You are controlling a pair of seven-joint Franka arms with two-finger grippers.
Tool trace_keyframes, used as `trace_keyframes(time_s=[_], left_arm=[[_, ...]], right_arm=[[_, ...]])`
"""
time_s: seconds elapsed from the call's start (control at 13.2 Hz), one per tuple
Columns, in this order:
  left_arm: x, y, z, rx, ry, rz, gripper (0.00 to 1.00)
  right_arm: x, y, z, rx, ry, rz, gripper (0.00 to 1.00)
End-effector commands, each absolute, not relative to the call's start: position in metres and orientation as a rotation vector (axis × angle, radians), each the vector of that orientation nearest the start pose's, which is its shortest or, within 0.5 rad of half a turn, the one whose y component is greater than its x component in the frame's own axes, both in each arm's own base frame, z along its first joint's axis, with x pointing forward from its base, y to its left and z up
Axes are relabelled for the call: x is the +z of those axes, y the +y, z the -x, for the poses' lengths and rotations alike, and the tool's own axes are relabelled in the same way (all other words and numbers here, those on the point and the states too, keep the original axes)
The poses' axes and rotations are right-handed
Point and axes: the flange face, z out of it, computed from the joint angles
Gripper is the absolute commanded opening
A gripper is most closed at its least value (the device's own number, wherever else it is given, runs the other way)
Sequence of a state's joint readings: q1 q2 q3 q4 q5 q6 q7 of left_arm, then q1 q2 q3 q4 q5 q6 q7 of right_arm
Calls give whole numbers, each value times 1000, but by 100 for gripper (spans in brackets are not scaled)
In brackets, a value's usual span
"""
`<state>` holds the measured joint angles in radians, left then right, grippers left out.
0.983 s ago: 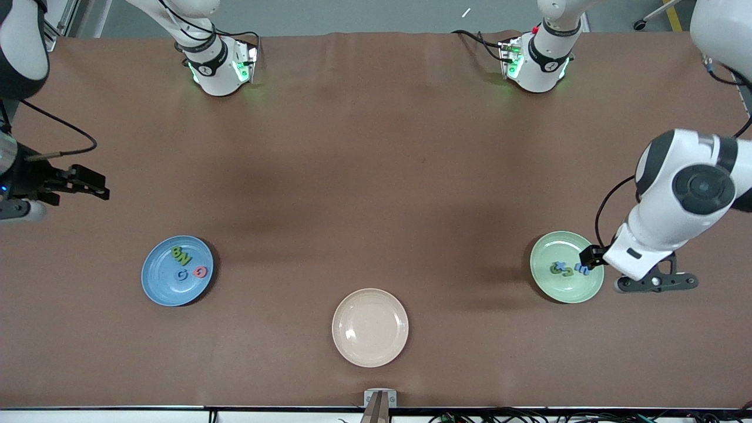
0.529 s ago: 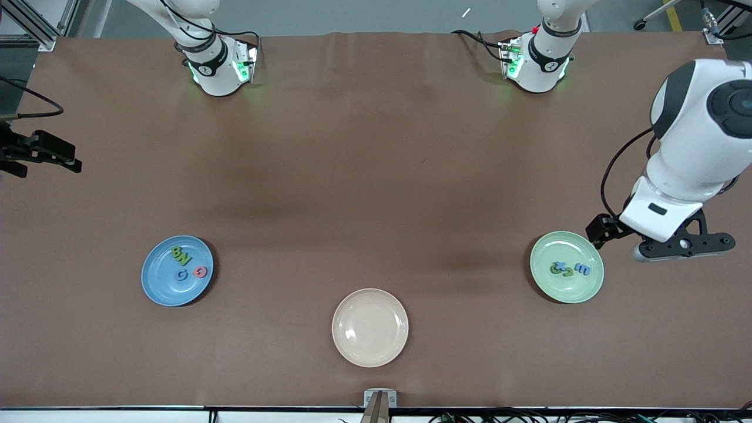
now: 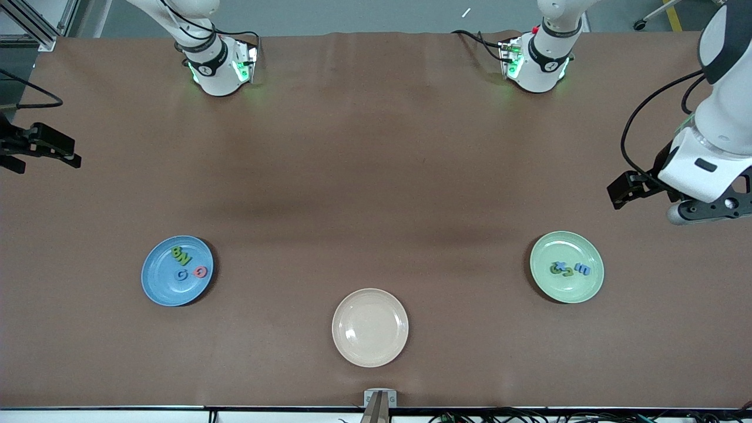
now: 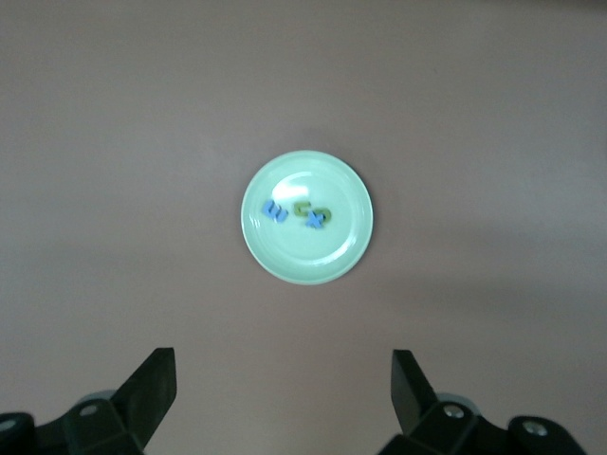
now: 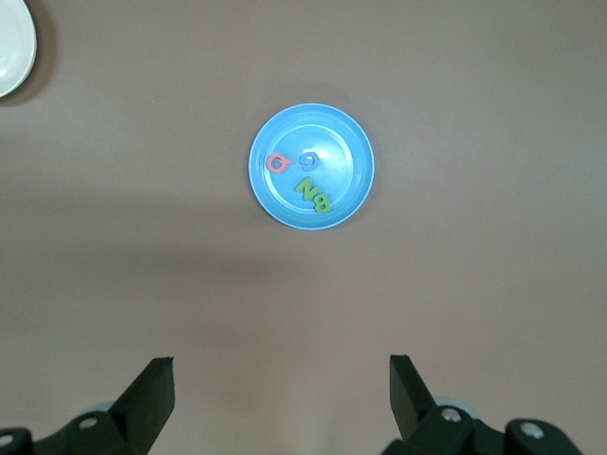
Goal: Sort uppercase to blue plate, lowercase to green plate
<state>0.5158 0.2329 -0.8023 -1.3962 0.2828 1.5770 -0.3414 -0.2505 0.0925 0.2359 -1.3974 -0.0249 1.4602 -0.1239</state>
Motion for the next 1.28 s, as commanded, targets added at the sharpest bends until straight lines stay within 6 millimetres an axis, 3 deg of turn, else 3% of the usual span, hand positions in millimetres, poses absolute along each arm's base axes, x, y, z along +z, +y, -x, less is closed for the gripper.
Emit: trace_keyframes(time_s=[0.0,0.23,0.45,0.68,0.91,1.21], left_arm=[[646,-87,-577,-79,-48,3034,100],[665,-73,-554,-6,-29,3074,100],[677,-53,-529,95,-72,3143,100],[672,-35,-509,114,-10,3159,100],[664,-35,-506,117,-10,3164,100],[659,-55,-492,56,48,3150,100]], right_arm=[[650,-13,-566,32,-149,3130,100],[648,-8,-569,17,-161,3134,100],[648,-20,-570,6,-119,3147,100],[647,-24,-569,4,-103,3150,100],[649,-22,-569,-5,-102,3135,100],[645,-16,-569,-90,-116,3137,100]])
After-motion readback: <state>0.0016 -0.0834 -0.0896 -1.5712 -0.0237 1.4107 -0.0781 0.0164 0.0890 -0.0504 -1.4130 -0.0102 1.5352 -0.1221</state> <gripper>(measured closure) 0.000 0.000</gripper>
